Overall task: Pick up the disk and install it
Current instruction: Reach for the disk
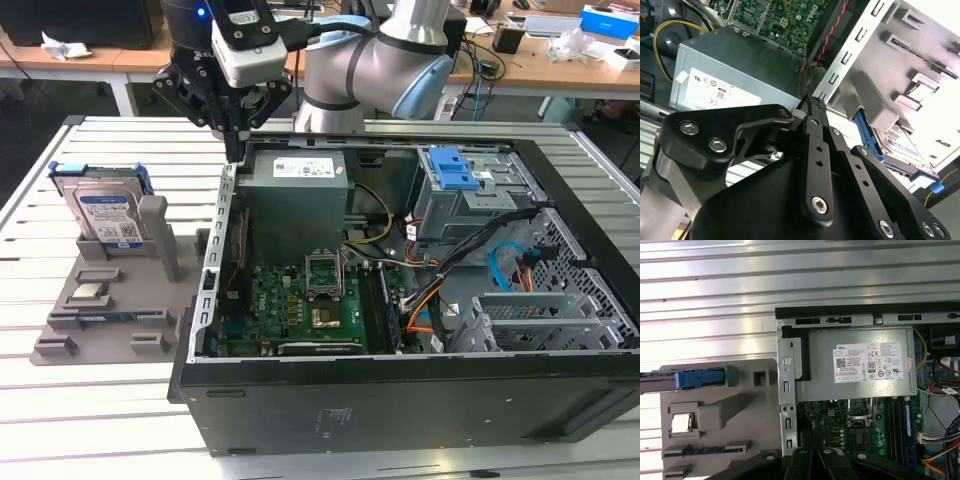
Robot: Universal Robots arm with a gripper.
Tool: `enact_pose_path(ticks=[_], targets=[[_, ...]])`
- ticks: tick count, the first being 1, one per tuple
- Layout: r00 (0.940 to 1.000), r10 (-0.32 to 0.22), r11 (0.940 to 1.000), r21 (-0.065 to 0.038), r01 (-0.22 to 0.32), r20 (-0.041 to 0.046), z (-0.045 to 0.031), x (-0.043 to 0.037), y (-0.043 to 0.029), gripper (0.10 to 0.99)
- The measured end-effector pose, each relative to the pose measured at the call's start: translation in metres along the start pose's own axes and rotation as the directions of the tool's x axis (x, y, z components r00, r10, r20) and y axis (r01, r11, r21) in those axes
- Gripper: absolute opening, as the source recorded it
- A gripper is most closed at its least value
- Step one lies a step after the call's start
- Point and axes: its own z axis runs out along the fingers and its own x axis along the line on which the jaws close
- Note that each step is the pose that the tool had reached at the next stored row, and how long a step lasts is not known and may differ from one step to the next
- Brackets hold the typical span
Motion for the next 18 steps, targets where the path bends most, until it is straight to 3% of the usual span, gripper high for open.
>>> enact_pose_path(ticks=[3, 10, 18], targets=[[1.0000, 0.000, 1.0000, 0.000, 0.000, 0.0000, -0.0003, 0.0098, -0.0007, 0.106], [1.0000, 0.000, 1.0000, 0.000, 0.000, 0.0000, -0.0006, 0.0238, -0.0017, 0.106], [1.0000, 0.000, 1.0000, 0.000, 0.000, 0.0000, -0.0009, 0.0341, -0.0025, 0.106]])
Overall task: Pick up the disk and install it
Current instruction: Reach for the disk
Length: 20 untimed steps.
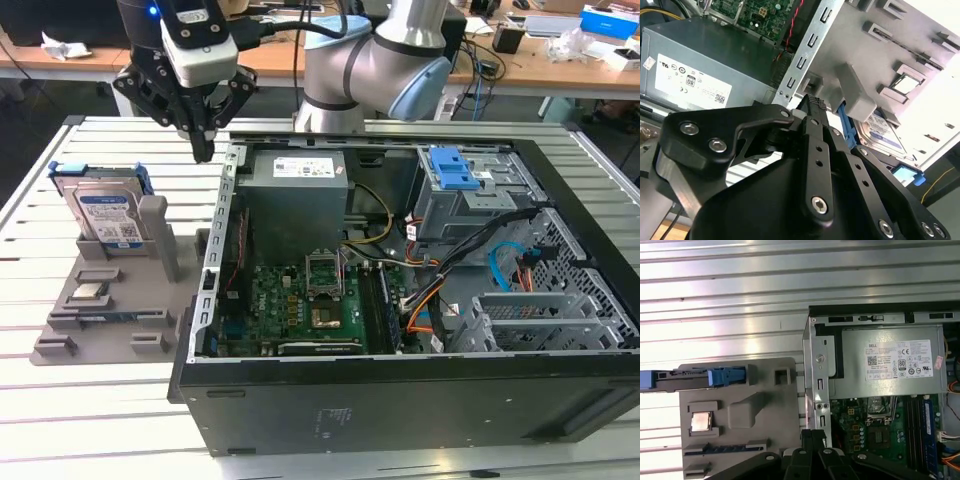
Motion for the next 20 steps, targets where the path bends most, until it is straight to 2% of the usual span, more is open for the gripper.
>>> enact_pose_path(ticks=[9, 13, 20], targets=[[1.0000, 0.000, 1.0000, 0.000, 0.000, 0.0000, -0.0003, 0.0105, -0.0007, 0.106], [1.0000, 0.000, 1.0000, 0.000, 0.000, 0.0001, -0.0004, 0.0179, -0.0013, 0.106], [1.0000, 0.000, 1.0000, 0.000, 0.000, 0.0000, -0.0006, 0.0240, -0.0018, 0.106]])
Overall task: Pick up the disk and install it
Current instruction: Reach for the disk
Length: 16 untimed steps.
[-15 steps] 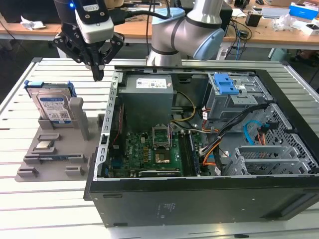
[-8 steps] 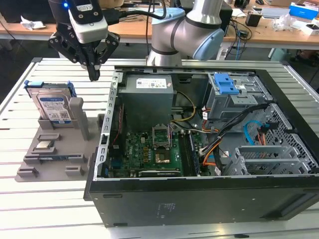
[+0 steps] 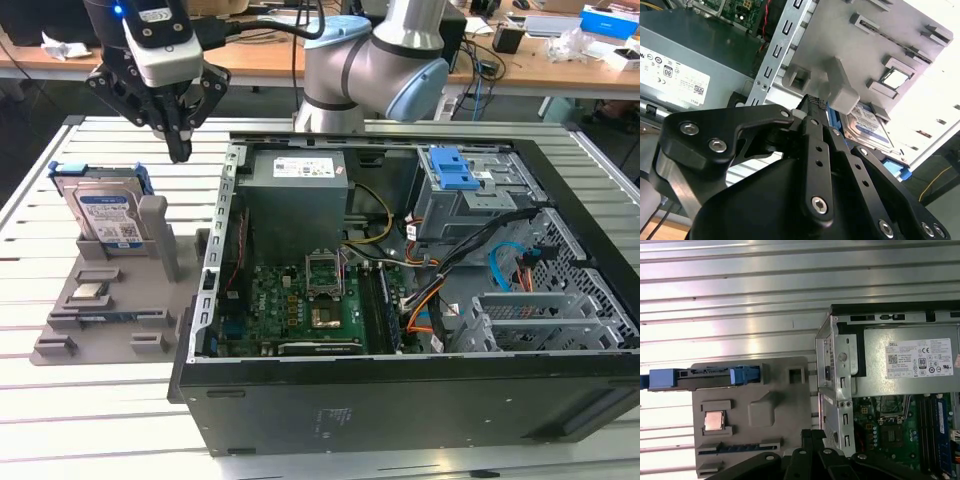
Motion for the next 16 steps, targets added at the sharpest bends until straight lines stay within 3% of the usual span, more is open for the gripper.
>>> enact_pose_path(ticks=[16], targets=[[1.0000, 0.000, 1.0000, 0.000, 0.000, 0.0000, -0.0005, 0.0205, -0.0015, 0.106]])
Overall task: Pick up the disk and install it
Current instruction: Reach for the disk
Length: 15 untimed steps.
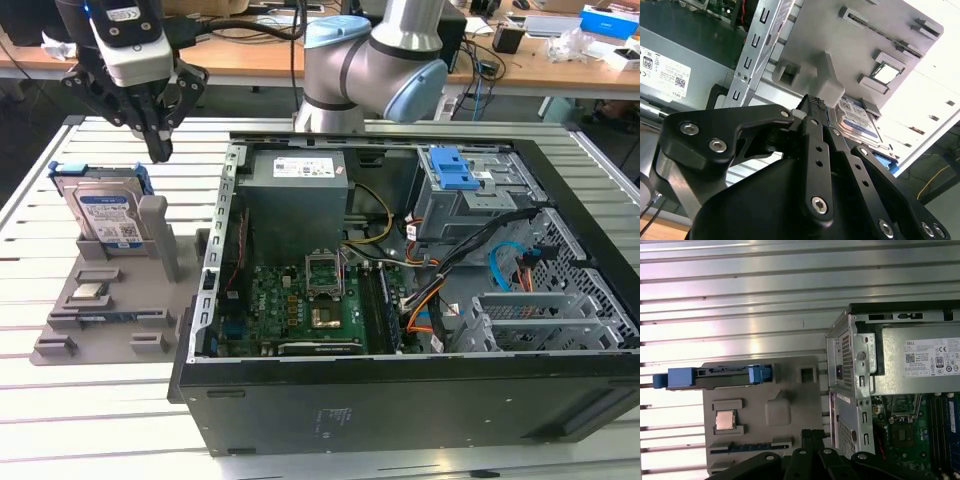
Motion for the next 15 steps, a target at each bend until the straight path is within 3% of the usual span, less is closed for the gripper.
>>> enact_pose_path(ticks=[15], targets=[[1.0000, 0.000, 1.0000, 0.000, 0.000, 0.0000, -0.0006, 0.0229, -0.0017, 0.106]])
